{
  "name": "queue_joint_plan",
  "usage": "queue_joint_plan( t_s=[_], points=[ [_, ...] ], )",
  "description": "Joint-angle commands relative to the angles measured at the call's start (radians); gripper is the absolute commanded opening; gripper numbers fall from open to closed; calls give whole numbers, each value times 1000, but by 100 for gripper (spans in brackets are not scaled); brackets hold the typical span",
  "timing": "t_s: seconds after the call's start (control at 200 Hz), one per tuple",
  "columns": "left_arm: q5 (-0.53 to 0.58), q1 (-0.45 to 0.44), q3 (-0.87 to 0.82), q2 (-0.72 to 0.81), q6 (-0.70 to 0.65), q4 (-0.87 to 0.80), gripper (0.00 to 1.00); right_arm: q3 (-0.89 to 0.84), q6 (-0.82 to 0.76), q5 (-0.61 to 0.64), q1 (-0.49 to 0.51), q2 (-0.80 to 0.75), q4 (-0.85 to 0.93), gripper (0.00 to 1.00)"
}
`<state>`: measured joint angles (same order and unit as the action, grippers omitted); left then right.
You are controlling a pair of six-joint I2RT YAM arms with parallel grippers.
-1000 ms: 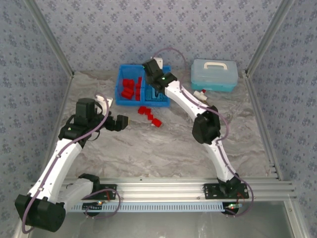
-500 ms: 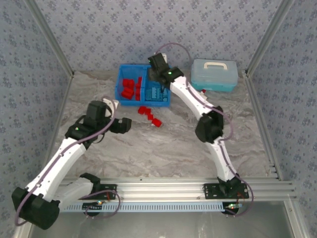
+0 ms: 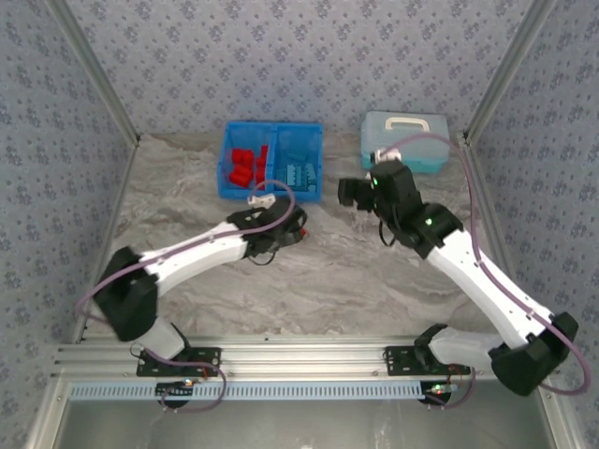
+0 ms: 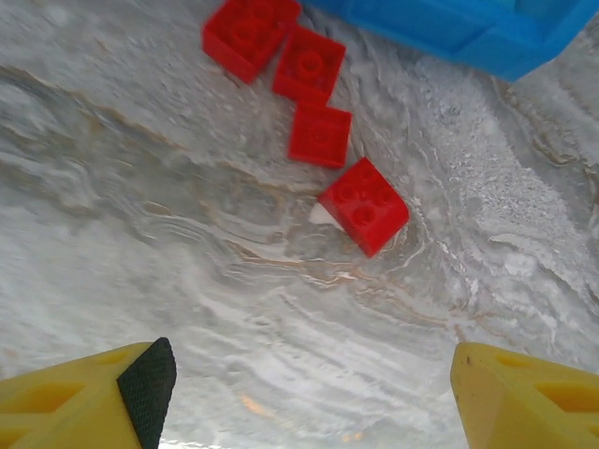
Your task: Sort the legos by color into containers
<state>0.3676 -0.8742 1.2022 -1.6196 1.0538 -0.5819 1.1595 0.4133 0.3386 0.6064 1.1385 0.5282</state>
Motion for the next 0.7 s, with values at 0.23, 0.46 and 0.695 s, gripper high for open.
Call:
queue_joint_plan(
  t_s=[0.23,0.46,0.695],
  points=[
    [-14,16,340,-367,171,-133,82,-111,59,49,-27,-171,130,100],
    [-9,40,412,-483,234,-193,83,-135,97,5,-31,-230,154,100],
    [-28,58,412,-537,182,-148,72,-147,99,2,-32,-255,167,100]
  ],
)
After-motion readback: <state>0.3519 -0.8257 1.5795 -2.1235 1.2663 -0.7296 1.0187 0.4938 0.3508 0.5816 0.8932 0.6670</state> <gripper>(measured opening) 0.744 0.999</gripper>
